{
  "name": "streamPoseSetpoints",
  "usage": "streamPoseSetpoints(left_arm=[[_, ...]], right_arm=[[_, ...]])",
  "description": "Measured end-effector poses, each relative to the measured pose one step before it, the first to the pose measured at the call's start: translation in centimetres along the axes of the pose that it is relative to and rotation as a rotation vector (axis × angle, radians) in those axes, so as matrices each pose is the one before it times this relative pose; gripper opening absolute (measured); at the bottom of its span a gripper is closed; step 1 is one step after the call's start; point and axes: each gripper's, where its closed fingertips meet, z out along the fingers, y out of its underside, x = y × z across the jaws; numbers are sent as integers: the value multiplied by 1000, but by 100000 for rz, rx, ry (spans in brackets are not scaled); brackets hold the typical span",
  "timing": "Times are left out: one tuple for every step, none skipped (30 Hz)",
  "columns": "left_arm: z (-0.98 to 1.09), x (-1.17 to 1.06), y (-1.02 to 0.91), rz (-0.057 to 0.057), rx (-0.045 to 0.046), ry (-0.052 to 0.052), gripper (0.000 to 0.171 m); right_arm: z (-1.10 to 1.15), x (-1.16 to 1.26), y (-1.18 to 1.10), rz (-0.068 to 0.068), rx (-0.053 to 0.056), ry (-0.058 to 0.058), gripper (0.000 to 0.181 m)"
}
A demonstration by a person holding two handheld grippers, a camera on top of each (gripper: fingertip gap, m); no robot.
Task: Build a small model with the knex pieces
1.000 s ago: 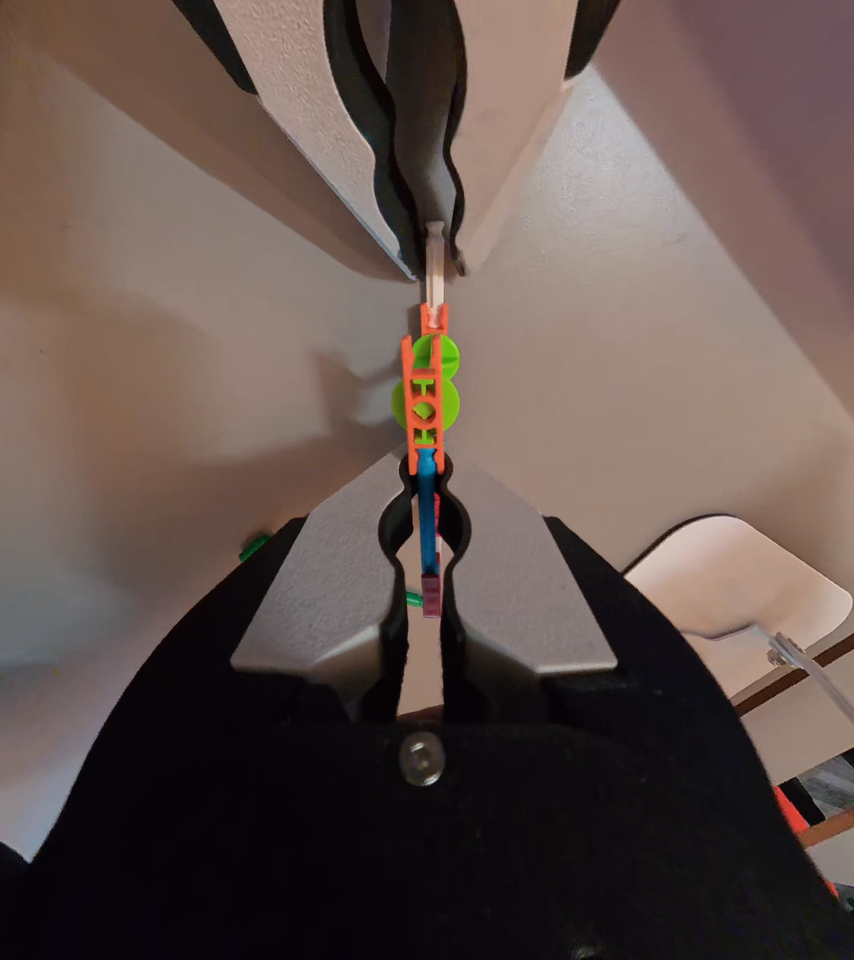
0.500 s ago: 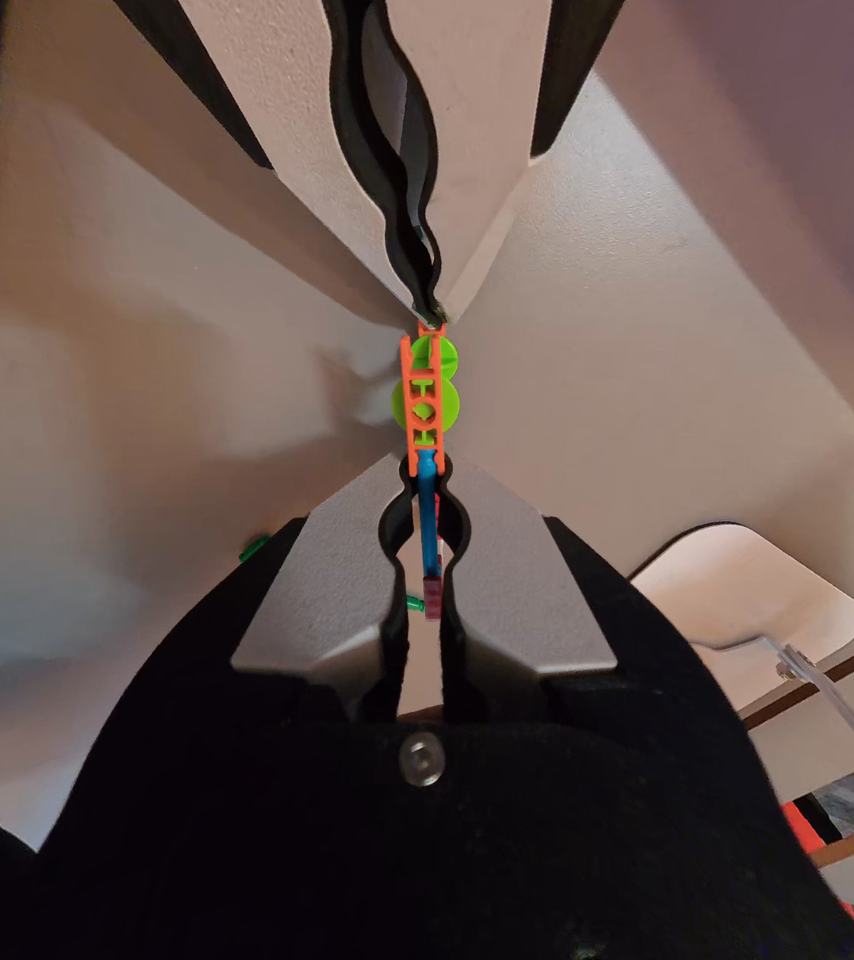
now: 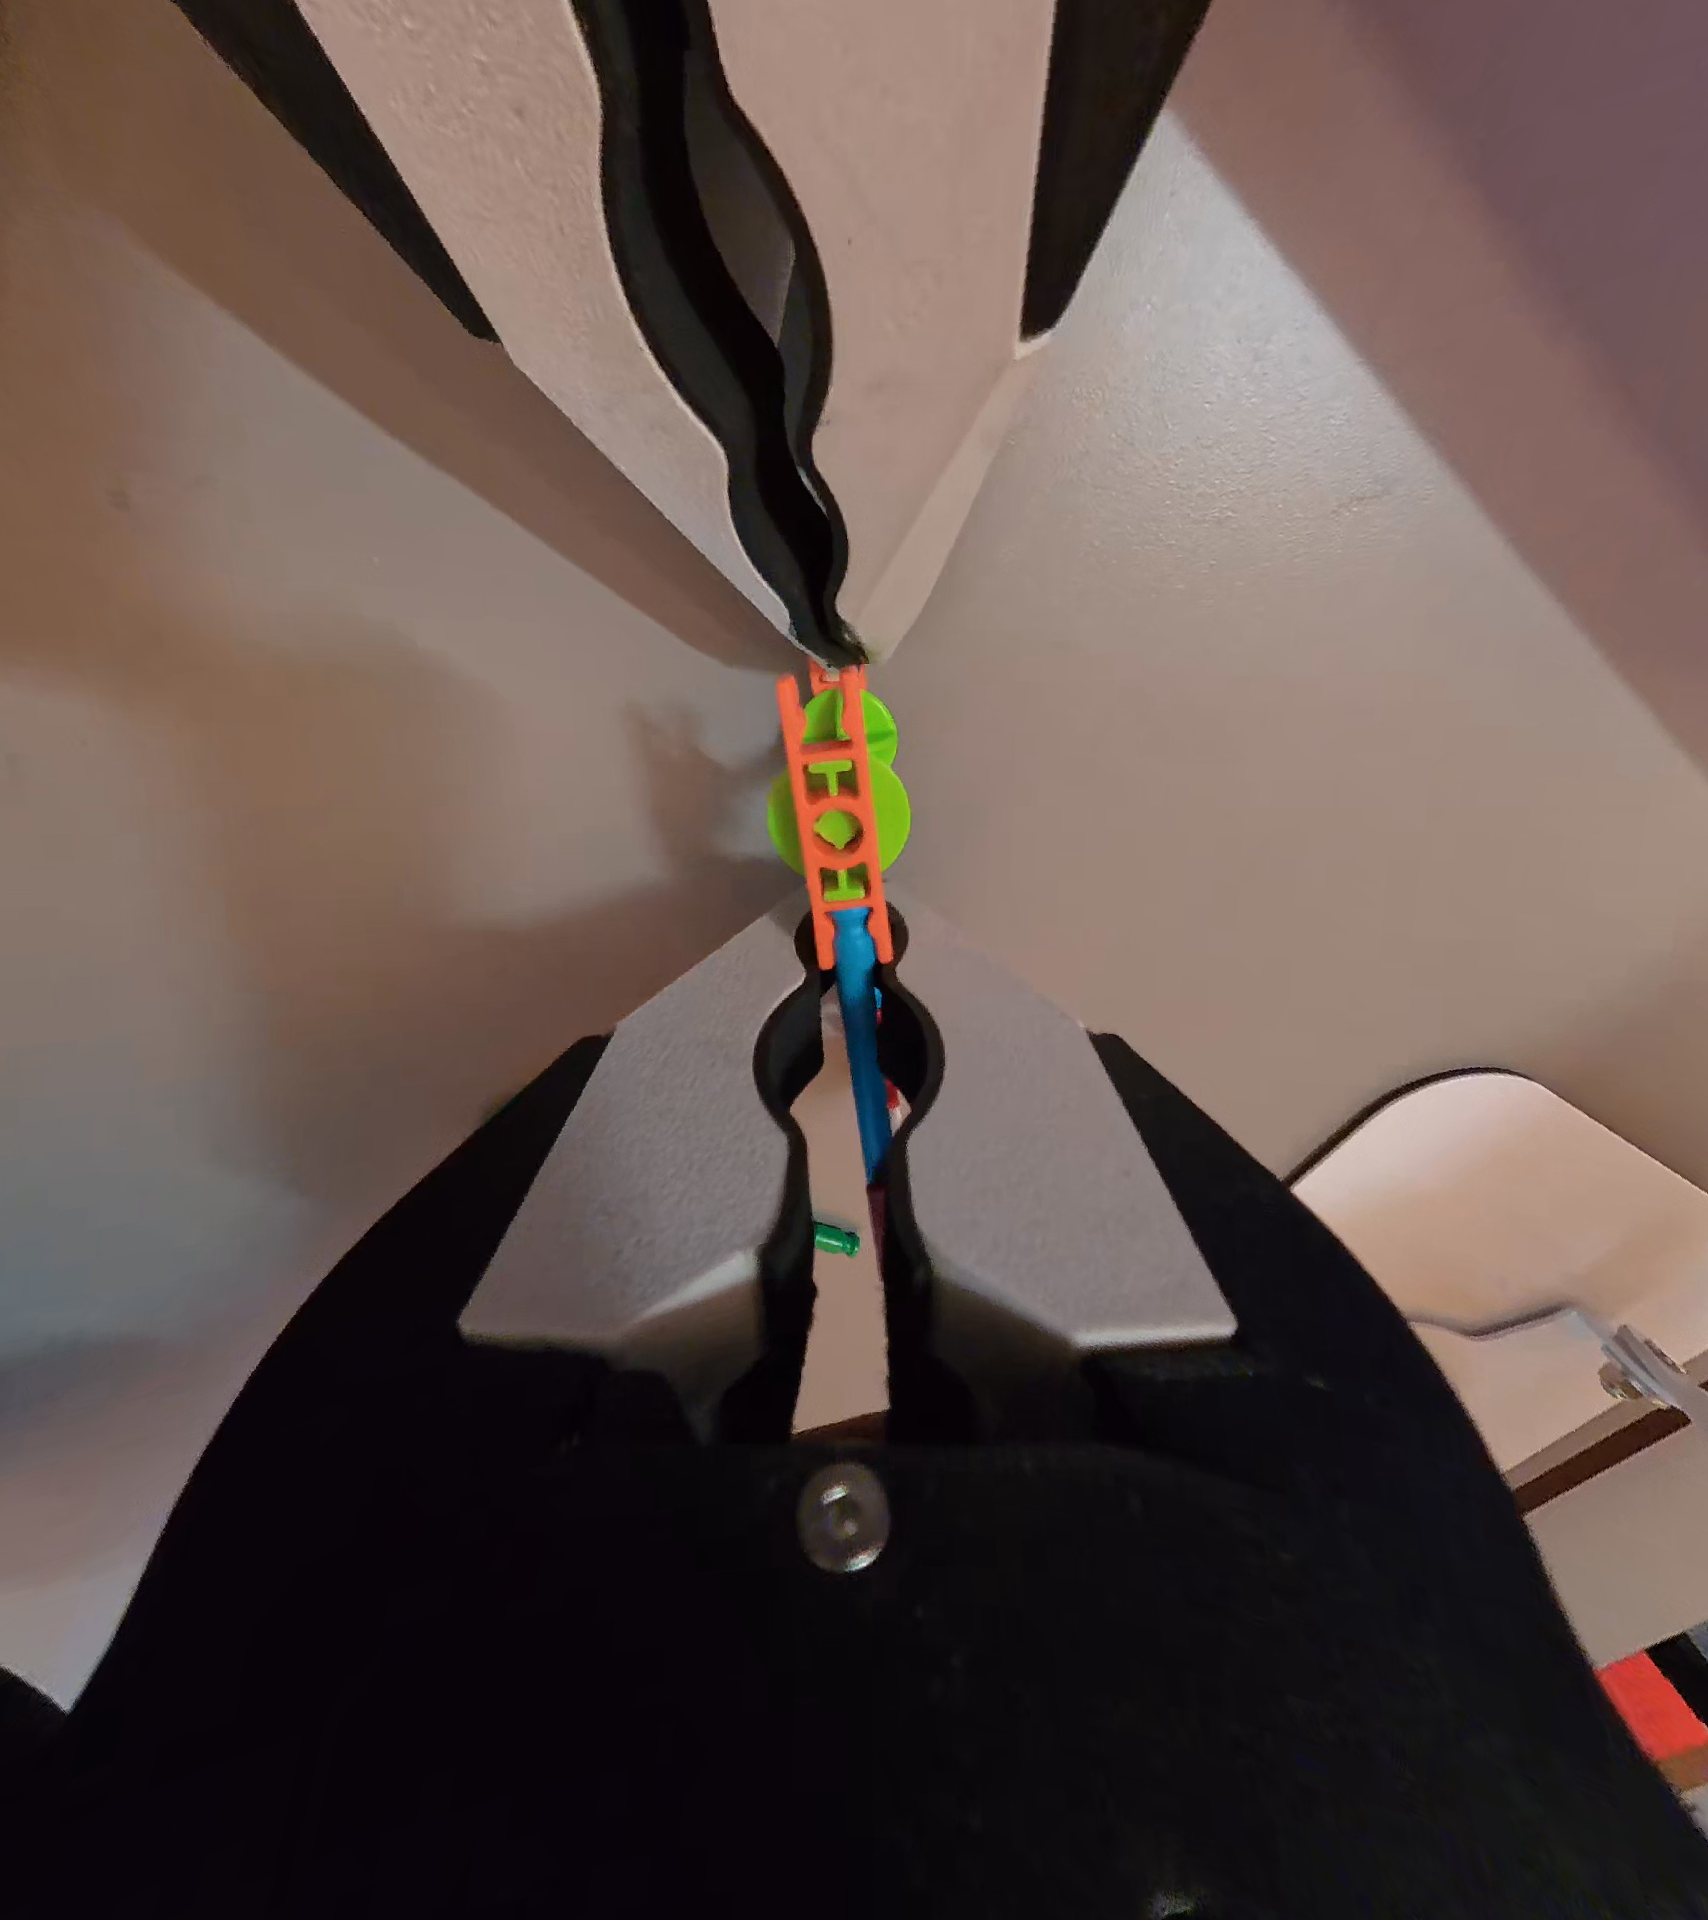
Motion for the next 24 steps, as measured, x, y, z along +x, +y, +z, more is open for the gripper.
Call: streamPoseSetpoints(left_arm=[[35, 25, -20, -840, 252, 685, 0], [43, 4, -4, -840, -44, 814, 0], [27, 18, -7, -334, 13, 508, 0], [25, 22, -13, -691, -17, 678, 0], [57, 32, -16, -396, 114, 572, 0], [37, 31, -38, -283, 117, 685, 0], [5, 18, -9, -673, 132, 941, 0], [7, -7, 5, -622, 93, 537, 0], [-9, -12, -11, -289, 151, 168, 0], [-31, 3, -28, -646, 253, 360, 0], [-81, 37, -17, -1031, 571, 1111, 0], [-130, 162, 51, -698, 658, 2400, 0], [-138, -327, 44, -2726, 450, -440, 0], [-161, -300, -127, -1987, 1298, -1040, 0], [-251, -51, -272, -389, 2368, -102, 0], [-249, 88, -178, -559, 1665, 635, 0], [-199, 102, 21, -274, 245, 275, 0], [-194, -102, 157, 765, -1004, -1920, 0], [-377, -35, -139, 2659, 353, -2429, 1], [-579, 156, -522, 2685, 1997, -1649, 0], [-715, 208, -564, 1796, 1304, -977, 1], [-910, 150, -613, 1991, 1166, -1027, 1], [-1092, 62, -729, 1758, 2034, -1040, 1], [-1173, -150, -611, 1023, 1370, -1009, 2]], right_arm=[[-3, 25, 53, 348, 40, 472, 1], [-12, 10, 55, 605, 14, 172, 1], [5, 36, 44, 935, 54, 108, 2], [-22, 59, 60, 1009, -44, 239, 2], [-29, 121, 69, 820, -145, 646, 4], [-66, 133, 59, 893, -135, 651, 8], [-38, 3, 34, 1142, -64, -268, 10], [27, -87, -14, 960, 186, -719, 8], [7, 26, 17, 590, 121, 270, 8], [-56, 182, 123, 328, -261, 1400, 12], [-101, 128, 171, 53, -204, 1321, 13], [-95, 10, 74, 204, 481, 677, 13], [-83, -4, -21, 554, 1212, 514, 11], [-50, -37, 4, 666, 1125, 151, 9], [23, -69, 105, 555, 489, -56, 9], [55, -22, 167, 275, 133, 267, 7], [37, 9, 172, 308, 175, 444, 7], [-2, 25, 138, 646, 444, 479, 8], [-63, 8, 127, 848, 577, 285, 11], [-109, -32, 97, 496, 772, 309, 15], [-158, 18, 14, 110, 1145, 810, 16], [-190, 46, -43, 306, 1413, 1026, 16], [-200, 66, -62, 553, 1522, 954, 18], [-159, 109, -29, 522, 1454, 1087, 23]])
